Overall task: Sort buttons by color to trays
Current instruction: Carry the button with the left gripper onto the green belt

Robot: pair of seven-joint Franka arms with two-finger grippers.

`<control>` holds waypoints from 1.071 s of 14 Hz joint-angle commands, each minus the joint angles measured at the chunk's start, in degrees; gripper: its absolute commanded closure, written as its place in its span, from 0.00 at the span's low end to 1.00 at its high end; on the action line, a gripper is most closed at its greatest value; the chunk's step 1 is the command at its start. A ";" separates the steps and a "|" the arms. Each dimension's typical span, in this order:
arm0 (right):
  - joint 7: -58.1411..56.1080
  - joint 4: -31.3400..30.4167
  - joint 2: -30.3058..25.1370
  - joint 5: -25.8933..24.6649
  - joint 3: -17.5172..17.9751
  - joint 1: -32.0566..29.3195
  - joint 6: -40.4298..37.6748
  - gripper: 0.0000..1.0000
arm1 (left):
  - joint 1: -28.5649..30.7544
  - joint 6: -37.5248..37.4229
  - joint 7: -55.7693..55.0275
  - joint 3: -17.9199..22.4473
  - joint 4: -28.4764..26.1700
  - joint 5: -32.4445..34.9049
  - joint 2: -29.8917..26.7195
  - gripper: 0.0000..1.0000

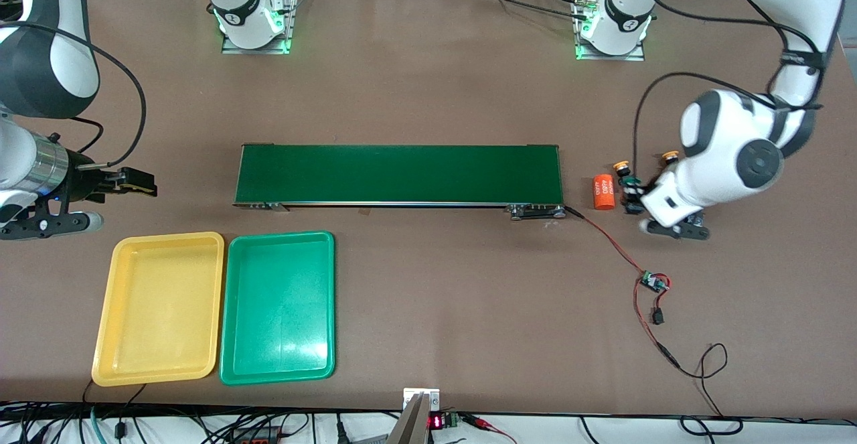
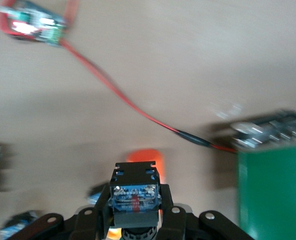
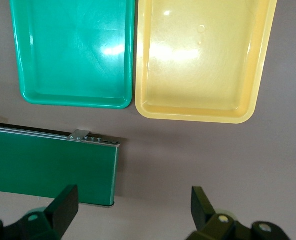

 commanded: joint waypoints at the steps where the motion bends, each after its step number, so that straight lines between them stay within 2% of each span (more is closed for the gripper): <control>1: -0.20 -0.21 -0.34 0.42 0.28 -0.42 -0.48 0.00 | -0.03 0.89 0.76 -2.34 -4.49 -7.42 -1.95 1.00; 3: -0.20 -0.21 -0.34 0.51 0.37 -0.42 -0.48 0.00 | -3.18 0.90 0.59 -2.34 -4.59 -9.12 -1.78 1.00; 7: -0.20 -0.21 -0.34 0.42 0.28 -0.60 -0.48 0.00 | -9.07 7.56 -5.63 -2.26 -4.50 -9.30 1.12 1.00; 10: -0.20 -0.21 -0.34 0.51 0.28 -0.60 -0.48 0.00 | -11.63 9.86 -8.72 -2.25 -4.59 -9.30 2.35 0.99; 12: -0.20 -0.21 -0.34 0.51 0.28 -0.60 -0.48 0.00 | -13.47 10.47 -11.44 -2.25 -4.59 -9.30 3.05 0.97; 13: -0.20 -0.21 -0.34 0.51 0.28 -0.60 -0.48 0.00 | -14.09 10.74 -13.02 -2.25 -4.59 -9.21 3.41 0.91; 15: -0.20 -0.21 -0.34 0.51 0.28 -0.60 -0.48 0.00 | -14.27 12.15 -12.51 -2.25 -4.59 -8.68 3.50 0.00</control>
